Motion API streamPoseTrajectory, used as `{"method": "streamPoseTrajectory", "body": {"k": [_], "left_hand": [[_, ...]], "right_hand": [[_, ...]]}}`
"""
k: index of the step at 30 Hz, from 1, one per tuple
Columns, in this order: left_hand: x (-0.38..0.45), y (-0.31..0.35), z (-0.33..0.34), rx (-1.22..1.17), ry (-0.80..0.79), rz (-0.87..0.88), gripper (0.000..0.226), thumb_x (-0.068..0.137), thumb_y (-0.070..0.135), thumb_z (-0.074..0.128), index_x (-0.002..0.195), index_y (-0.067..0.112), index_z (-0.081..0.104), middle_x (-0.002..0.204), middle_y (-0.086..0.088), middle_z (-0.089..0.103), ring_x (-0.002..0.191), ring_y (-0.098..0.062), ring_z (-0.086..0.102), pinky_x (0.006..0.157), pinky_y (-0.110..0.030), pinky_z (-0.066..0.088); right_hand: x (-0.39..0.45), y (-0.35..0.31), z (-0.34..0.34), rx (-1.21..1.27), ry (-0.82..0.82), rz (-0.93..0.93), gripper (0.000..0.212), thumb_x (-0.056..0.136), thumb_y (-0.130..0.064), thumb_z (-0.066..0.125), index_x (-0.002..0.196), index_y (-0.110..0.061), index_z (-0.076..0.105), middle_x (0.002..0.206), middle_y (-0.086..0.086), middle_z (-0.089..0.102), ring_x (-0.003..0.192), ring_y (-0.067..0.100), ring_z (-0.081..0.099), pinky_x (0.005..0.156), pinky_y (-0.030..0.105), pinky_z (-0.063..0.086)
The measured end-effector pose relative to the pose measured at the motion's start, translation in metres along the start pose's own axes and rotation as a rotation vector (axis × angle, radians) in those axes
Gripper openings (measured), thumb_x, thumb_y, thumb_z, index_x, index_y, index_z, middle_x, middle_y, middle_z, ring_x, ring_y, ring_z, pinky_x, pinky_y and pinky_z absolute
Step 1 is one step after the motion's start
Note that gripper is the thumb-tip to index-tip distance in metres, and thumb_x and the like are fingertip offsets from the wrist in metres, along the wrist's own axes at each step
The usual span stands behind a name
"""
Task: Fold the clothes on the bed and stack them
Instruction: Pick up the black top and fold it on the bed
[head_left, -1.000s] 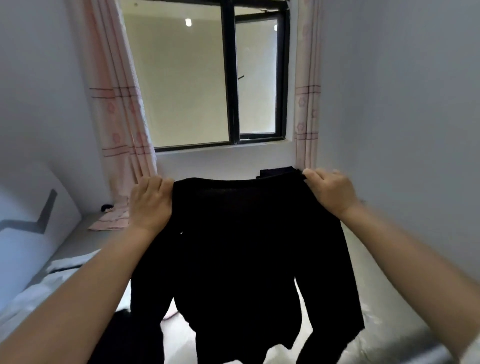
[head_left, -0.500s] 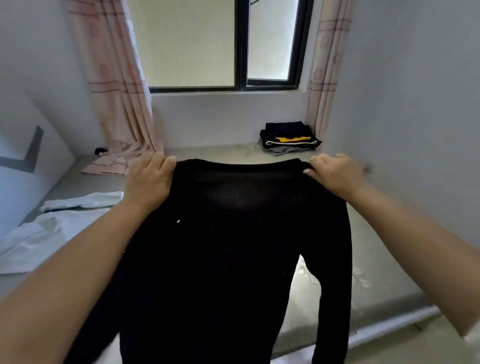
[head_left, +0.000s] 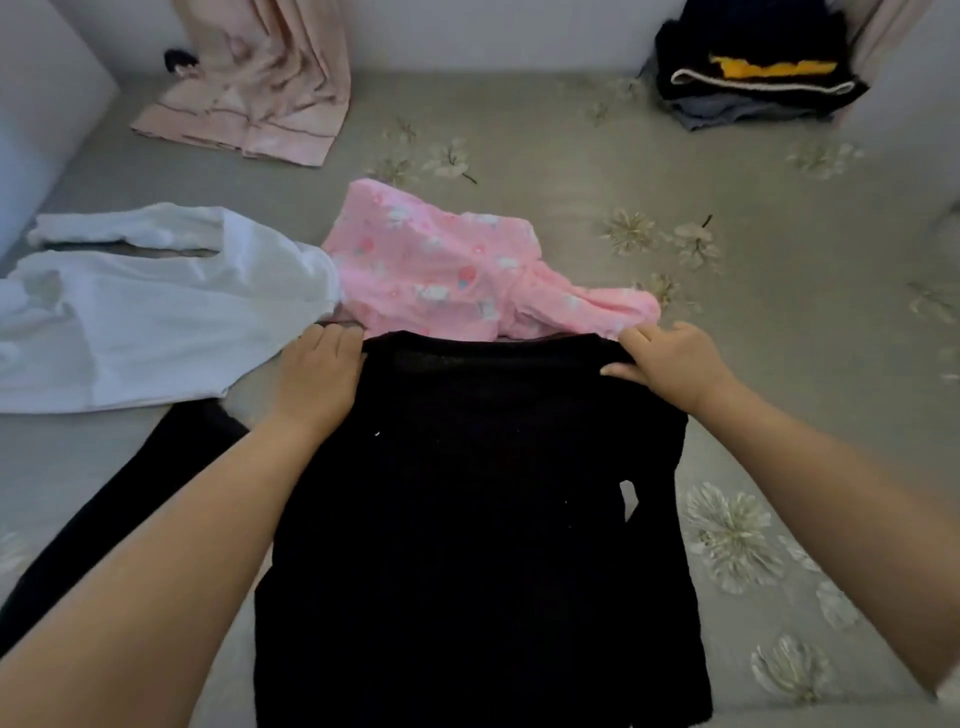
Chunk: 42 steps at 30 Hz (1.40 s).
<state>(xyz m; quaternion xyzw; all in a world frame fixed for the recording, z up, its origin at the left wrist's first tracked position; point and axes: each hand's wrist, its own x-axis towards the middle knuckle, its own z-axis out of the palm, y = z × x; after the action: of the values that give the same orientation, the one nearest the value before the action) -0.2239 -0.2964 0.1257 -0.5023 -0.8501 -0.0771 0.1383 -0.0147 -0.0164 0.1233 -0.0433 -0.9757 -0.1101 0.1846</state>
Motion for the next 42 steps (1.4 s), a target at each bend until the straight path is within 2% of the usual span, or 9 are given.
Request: {"method": "streamPoseTrajectory", "body": {"k": [4,13,16,19,24,27,33,37,42], "left_hand": [[0.012,-0.027,0.05,-0.028,-0.025,0.023,0.03,0.078,0.013,0.039,0.066,-0.008,0.056,0.056,-0.021,0.053,0.05,-0.033,0.055,0.041,-0.033,0.043],[0.115,-0.095,0.13,0.115,0.024,0.136,0.017,0.076,0.004,0.047,0.067,-0.006,0.057,0.057,-0.02,0.053,0.049,-0.033,0.054,0.039,-0.03,0.039],[0.138,-0.1,0.172,0.022,-0.048,-0.082,0.03,0.086,0.008,0.045,0.109,-0.009,0.056,0.104,-0.032,0.056,0.095,-0.044,0.053,0.069,-0.049,0.04],[0.13,-0.08,0.213,-0.054,-0.313,-0.26,0.059,0.091,0.011,0.043,0.145,0.007,0.018,0.153,-0.017,0.01,0.14,-0.033,0.005,0.106,-0.046,0.011],[0.058,-0.022,0.255,-0.155,-0.448,-0.19,0.058,0.096,0.024,0.036,0.145,0.004,0.014,0.154,-0.013,0.005,0.142,-0.027,-0.004,0.113,-0.043,0.0],[0.01,0.004,0.261,-0.226,-0.47,-0.184,0.059,0.094,0.032,0.033,0.143,0.002,0.019,0.153,-0.016,0.011,0.142,-0.029,0.001,0.113,-0.042,0.002],[-0.072,0.048,0.255,-0.257,-0.572,-0.174,0.067,0.088,0.042,0.031,0.141,0.002,0.026,0.15,-0.021,0.019,0.14,-0.033,0.01,0.109,-0.045,0.0],[-0.135,0.07,0.243,-0.203,-0.717,-0.224,0.067,0.089,0.043,0.036,0.144,0.009,0.018,0.153,-0.018,0.011,0.141,-0.031,0.003,0.108,-0.041,-0.006],[-0.194,0.101,0.211,-0.235,-0.699,-0.278,0.061,0.084,0.024,0.063,0.134,-0.001,0.04,0.141,-0.027,0.034,0.133,-0.041,0.029,0.107,-0.051,0.016]], "right_hand": [[0.019,-0.007,0.04,-0.01,-0.156,0.182,0.047,0.046,-0.023,0.09,0.049,0.002,0.051,0.041,0.017,0.049,0.025,0.025,0.044,0.032,0.023,0.037],[0.092,0.035,0.125,-0.042,-0.154,0.185,0.045,0.056,-0.026,0.085,0.051,0.001,0.049,0.043,0.018,0.048,0.027,0.025,0.043,0.036,0.026,0.038],[0.114,0.039,0.162,-0.027,-0.273,0.456,0.036,0.079,-0.027,0.069,0.086,0.006,0.058,0.083,0.028,0.058,0.069,0.037,0.058,0.065,0.043,0.04],[0.113,0.01,0.199,0.009,-0.449,0.604,0.049,0.087,-0.022,0.057,0.13,-0.005,0.04,0.125,0.023,0.045,0.114,0.035,0.042,0.094,0.043,0.027],[0.054,-0.075,0.229,0.101,-0.404,0.464,0.052,0.078,0.0,0.055,0.129,-0.002,0.048,0.14,0.026,0.037,0.133,0.042,0.029,0.108,0.056,0.015],[0.008,-0.109,0.228,0.078,-0.369,0.409,0.051,0.068,0.007,0.066,0.118,0.0,0.059,0.138,0.029,0.039,0.128,0.048,0.033,0.1,0.061,0.01],[-0.107,-0.155,0.197,0.303,-0.553,0.486,0.048,0.075,0.001,0.069,0.12,0.007,0.054,0.13,0.032,0.046,0.121,0.049,0.042,0.098,0.055,0.029],[-0.171,-0.15,0.171,0.18,-0.691,0.52,0.045,0.081,-0.01,0.065,0.125,-0.004,0.055,0.133,0.021,0.049,0.121,0.043,0.046,0.096,0.065,0.028],[-0.195,-0.118,0.163,0.208,-0.775,0.627,0.05,0.092,-0.009,0.047,0.139,-0.022,0.037,0.149,0.016,0.027,0.14,0.031,0.02,0.107,0.059,0.007]]}}
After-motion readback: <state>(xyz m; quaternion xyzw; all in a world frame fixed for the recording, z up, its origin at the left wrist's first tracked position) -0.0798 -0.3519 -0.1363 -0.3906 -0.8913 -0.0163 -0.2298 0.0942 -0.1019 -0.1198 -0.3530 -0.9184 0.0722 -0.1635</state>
